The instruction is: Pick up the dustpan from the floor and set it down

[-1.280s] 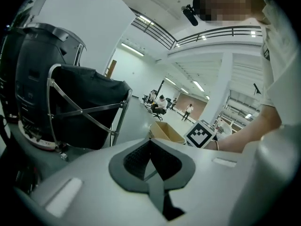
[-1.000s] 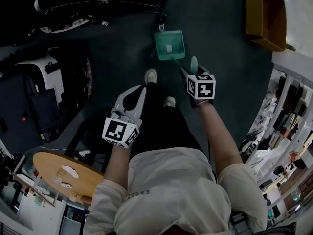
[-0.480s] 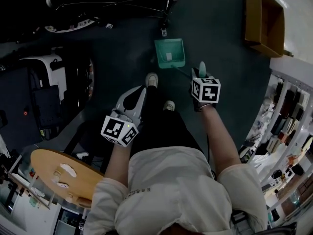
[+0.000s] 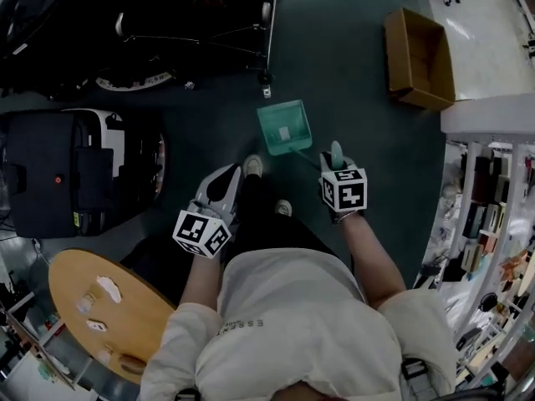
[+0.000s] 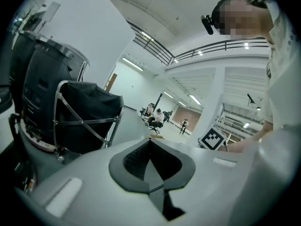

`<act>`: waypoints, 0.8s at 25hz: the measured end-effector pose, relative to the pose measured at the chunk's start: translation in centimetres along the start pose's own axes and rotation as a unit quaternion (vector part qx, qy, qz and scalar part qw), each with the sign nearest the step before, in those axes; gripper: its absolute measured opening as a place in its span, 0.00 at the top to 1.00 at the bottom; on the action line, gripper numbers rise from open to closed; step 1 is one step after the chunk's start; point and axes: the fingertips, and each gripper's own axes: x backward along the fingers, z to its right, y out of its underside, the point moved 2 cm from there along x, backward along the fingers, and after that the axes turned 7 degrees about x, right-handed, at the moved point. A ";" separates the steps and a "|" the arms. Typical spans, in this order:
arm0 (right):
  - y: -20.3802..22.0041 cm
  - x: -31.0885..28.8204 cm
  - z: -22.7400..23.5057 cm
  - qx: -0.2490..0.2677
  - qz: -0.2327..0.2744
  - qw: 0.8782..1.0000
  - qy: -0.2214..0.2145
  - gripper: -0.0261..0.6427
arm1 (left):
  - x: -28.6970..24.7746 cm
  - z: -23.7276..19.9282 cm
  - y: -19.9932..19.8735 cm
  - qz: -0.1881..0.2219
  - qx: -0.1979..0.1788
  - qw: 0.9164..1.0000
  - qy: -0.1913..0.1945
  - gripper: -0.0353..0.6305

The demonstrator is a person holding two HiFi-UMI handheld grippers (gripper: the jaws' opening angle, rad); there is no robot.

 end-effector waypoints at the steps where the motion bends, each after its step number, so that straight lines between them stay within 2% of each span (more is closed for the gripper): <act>1: 0.7 1.5 -0.1 0.005 0.002 1.000 0.001 0.97 | 0.9 1.0 0.4 0.003 -0.007 1.000 -0.003 0.93; 7: 5.3 8.3 -0.1 0.028 0.007 1.000 0.006 0.97 | 5.8 5.0 1.7 0.018 -0.025 0.999 -0.017 0.93; 10: 7.0 10.3 0.3 0.036 0.005 0.999 0.009 0.97 | 6.9 6.4 2.0 0.015 -0.061 0.998 -0.023 0.93; 12: 8.1 11.3 0.4 0.033 0.004 0.999 0.015 0.97 | 7.3 7.2 1.9 0.015 -0.076 0.997 -0.022 0.93; 20: 12.3 12.7 -0.3 0.012 -0.010 1.000 0.023 0.97 | 8.6 9.2 2.3 0.021 -0.091 0.996 -0.015 0.93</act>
